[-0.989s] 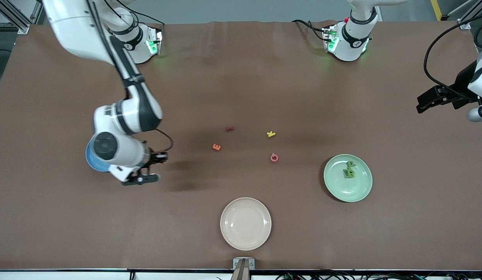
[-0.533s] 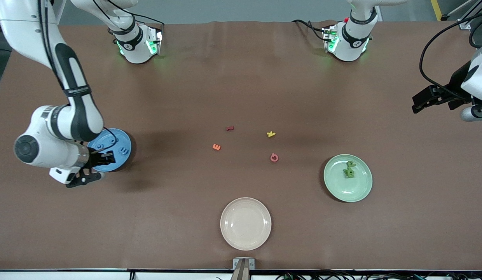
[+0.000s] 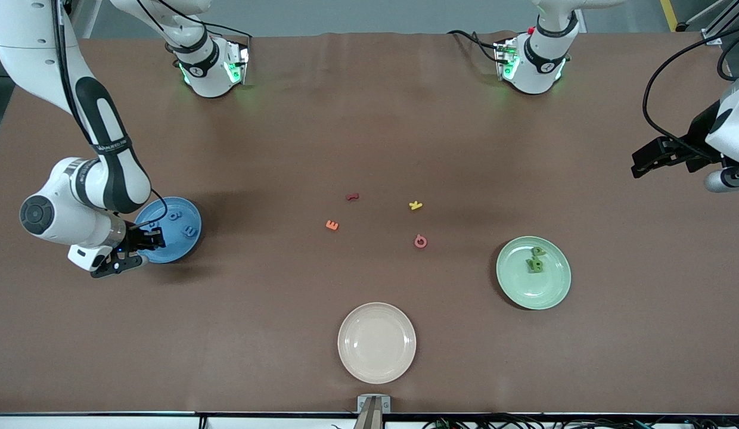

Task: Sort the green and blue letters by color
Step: 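Carry the blue X to the blue plate and release it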

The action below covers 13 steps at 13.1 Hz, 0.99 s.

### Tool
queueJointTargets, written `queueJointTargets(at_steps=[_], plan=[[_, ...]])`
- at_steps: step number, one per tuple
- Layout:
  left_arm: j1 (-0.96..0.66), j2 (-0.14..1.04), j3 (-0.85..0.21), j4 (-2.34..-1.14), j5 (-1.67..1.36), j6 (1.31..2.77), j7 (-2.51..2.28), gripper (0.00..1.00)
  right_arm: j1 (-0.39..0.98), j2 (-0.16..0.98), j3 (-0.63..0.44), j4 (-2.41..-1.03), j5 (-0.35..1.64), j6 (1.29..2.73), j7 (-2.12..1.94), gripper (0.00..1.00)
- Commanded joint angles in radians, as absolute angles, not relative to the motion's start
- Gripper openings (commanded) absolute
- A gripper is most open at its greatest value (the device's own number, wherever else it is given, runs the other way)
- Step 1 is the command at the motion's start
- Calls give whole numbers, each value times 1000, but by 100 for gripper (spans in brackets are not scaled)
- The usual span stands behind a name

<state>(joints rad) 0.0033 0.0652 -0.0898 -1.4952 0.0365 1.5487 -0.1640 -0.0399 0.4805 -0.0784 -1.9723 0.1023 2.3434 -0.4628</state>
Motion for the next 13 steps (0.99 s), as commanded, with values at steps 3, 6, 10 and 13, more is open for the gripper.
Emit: queueJointTargets(at_steps=[3, 6, 10, 13], plan=[[11, 58, -87, -1497, 35, 1565, -152, 100, -54, 471, -64, -1999, 94, 2372, -472, 24], [11, 51, -84, -1500, 37, 1566, -152, 100, -49, 465, -64, -1996, 94, 2356, -460, 76], [34, 51, -86, -1503, 37, 1566, -150, 100, -41, 396, -64, -1990, 94, 2297, -454, 87], [29, 60, -90, -1520, 38, 1581, -150, 100, 0, 243, -63, -1988, 83, 2095, -300, 87]])
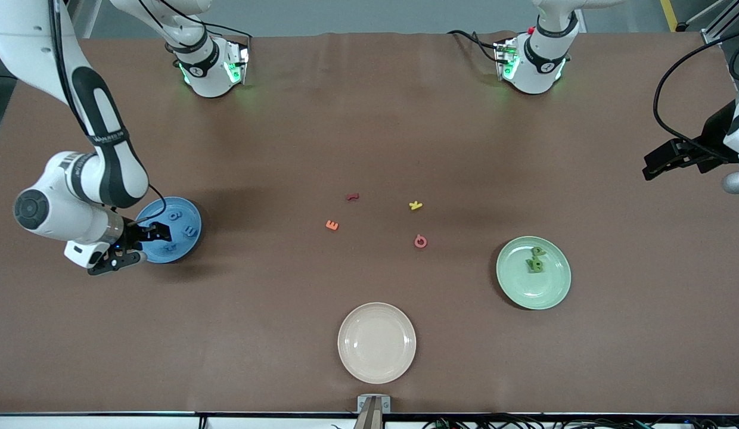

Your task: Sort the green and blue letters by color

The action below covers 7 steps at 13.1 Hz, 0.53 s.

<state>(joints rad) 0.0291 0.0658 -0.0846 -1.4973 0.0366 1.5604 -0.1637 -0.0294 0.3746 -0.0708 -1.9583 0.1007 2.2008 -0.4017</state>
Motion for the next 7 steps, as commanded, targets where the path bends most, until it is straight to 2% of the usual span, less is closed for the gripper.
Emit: queueJointTargets(at_steps=[1, 3, 5, 7], plan=[[28, 52, -95, -1546, 37, 1607, -150, 100, 18, 182, -60, -1987, 56, 2024, -216, 88], [28, 49, -116, -1563, 37, 1624, -153, 100, 47, 108, -57, -1926, 26, 1875, -96, 95], [32, 28, -121, -1589, 37, 1626, -158, 100, 43, 115, -58, -1713, 26, 1640, -92, 97], [35, 6, -121, -1603, 35, 1626, -160, 100, 41, 117, -60, -1562, 25, 1518, -92, 97]])
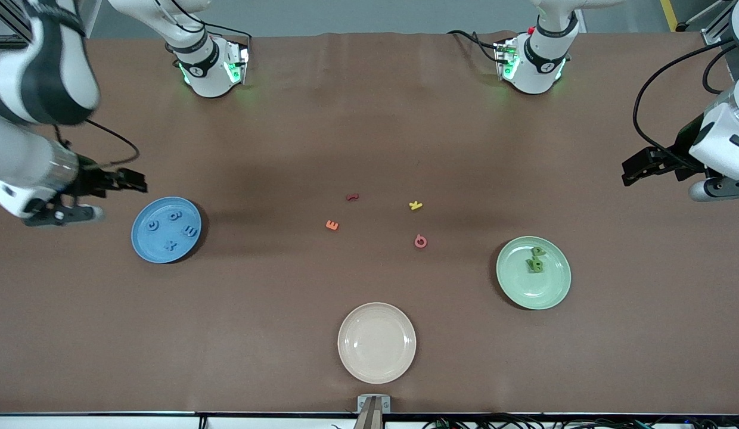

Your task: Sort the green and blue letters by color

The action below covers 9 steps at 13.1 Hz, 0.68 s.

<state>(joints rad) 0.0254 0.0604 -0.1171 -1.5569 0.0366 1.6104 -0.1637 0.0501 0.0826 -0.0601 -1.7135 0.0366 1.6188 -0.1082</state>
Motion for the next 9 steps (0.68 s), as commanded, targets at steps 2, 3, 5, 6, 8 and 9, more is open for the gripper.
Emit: queueJointTargets(at_steps=[2, 3, 5, 6, 8, 9], plan=[[34, -6, -121, -1606, 35, 1621, -160, 100, 38, 117, -63, -1488, 23, 1490, -92, 97], [34, -18, -123, -1608, 35, 1617, -160, 100, 32, 117, -64, -1473, 23, 1489, -92, 97], [34, -25, -121, -1603, 35, 1608, -167, 100, 26, 117, -64, -1453, 18, 1493, -95, 100], [34, -25, -123, -1601, 32, 1608, -167, 100, 23, 117, -64, -1448, 17, 1496, -95, 100], [34, -25, -123, -1597, 23, 1597, -167, 100, 23, 117, -66, -1447, 9, 1502, -97, 100], [34, -25, -123, -1595, 23, 1595, -166, 100, 18, 117, -67, -1434, 9, 1500, -97, 100]])
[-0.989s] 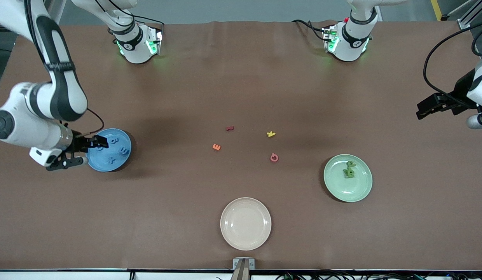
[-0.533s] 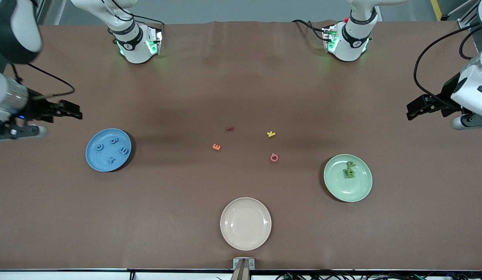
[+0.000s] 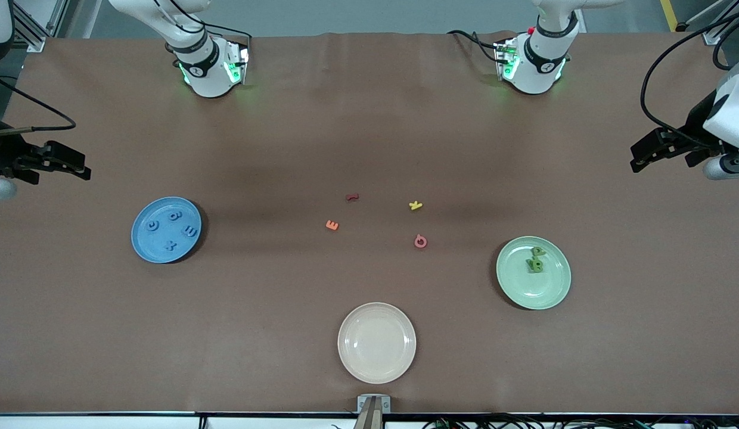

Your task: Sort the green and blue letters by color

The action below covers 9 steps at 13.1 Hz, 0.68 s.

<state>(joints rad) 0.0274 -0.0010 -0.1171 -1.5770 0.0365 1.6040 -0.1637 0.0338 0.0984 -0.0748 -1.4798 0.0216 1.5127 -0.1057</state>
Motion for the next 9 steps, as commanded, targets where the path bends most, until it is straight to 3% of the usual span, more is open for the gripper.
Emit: queueJointTargets(at_steps=[1, 6, 9], plan=[[34, -25, -121, -1594, 23, 1595, -158, 100, 11, 117, -67, -1419, 11, 1497, -100, 100], [35, -20, -121, -1588, 20, 1595, -156, 100, 0, 100, -69, -1425, 11, 1454, -94, 100], [34, -20, -121, -1563, 20, 1585, -166, 100, 1, 39, -68, -1521, -15, 1492, -95, 100]])
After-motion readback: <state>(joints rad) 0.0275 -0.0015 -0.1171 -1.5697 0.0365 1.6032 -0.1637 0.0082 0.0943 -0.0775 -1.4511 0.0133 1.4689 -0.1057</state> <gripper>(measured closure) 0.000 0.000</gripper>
